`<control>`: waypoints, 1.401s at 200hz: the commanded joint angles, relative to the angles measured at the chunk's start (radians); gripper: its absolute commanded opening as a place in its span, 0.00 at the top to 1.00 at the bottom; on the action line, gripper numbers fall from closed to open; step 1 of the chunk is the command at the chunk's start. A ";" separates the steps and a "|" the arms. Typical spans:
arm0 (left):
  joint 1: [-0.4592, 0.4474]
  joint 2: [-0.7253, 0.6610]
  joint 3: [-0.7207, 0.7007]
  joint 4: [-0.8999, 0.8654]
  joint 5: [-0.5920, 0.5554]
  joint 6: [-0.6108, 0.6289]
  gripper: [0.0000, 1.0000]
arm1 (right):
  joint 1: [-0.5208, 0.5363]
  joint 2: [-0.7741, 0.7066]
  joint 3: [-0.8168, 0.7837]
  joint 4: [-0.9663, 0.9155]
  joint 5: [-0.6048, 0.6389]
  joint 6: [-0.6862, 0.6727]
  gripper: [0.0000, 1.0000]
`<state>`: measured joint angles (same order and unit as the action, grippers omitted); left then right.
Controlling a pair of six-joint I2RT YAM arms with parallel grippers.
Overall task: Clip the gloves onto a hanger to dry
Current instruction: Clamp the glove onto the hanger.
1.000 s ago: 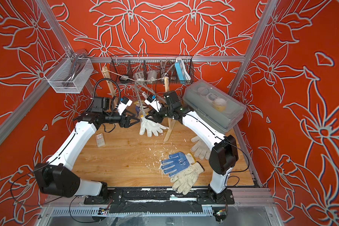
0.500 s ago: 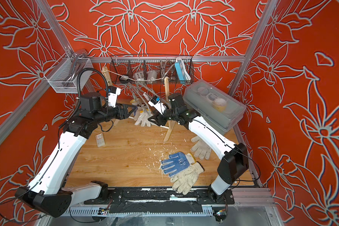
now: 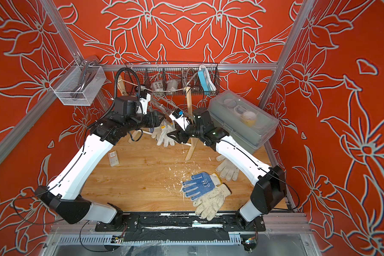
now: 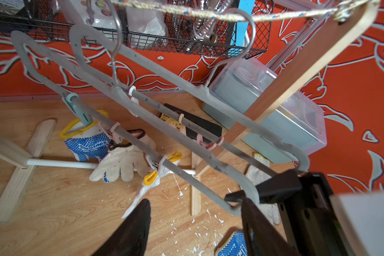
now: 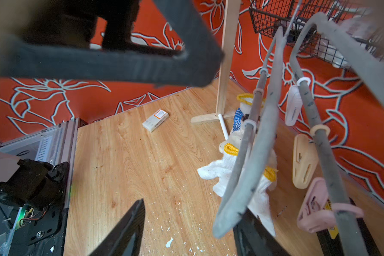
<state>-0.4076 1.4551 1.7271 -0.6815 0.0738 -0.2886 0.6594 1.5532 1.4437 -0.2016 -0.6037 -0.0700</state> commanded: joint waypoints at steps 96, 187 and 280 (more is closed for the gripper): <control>-0.008 -0.012 0.057 -0.165 -0.082 0.037 0.36 | 0.128 0.066 0.006 0.171 -0.040 0.079 0.36; -0.005 -0.015 0.111 -0.258 -0.068 0.082 0.41 | 0.184 0.147 0.075 0.209 -0.052 0.106 0.36; 0.014 0.010 0.151 -0.340 -0.052 0.164 0.51 | 0.210 0.144 0.085 0.200 -0.036 0.096 0.36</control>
<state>-0.3870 1.4559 1.8469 -0.9829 -0.0105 -0.1776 0.8433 1.6886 1.5101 0.0082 -0.6327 0.0360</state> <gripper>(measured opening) 0.512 0.638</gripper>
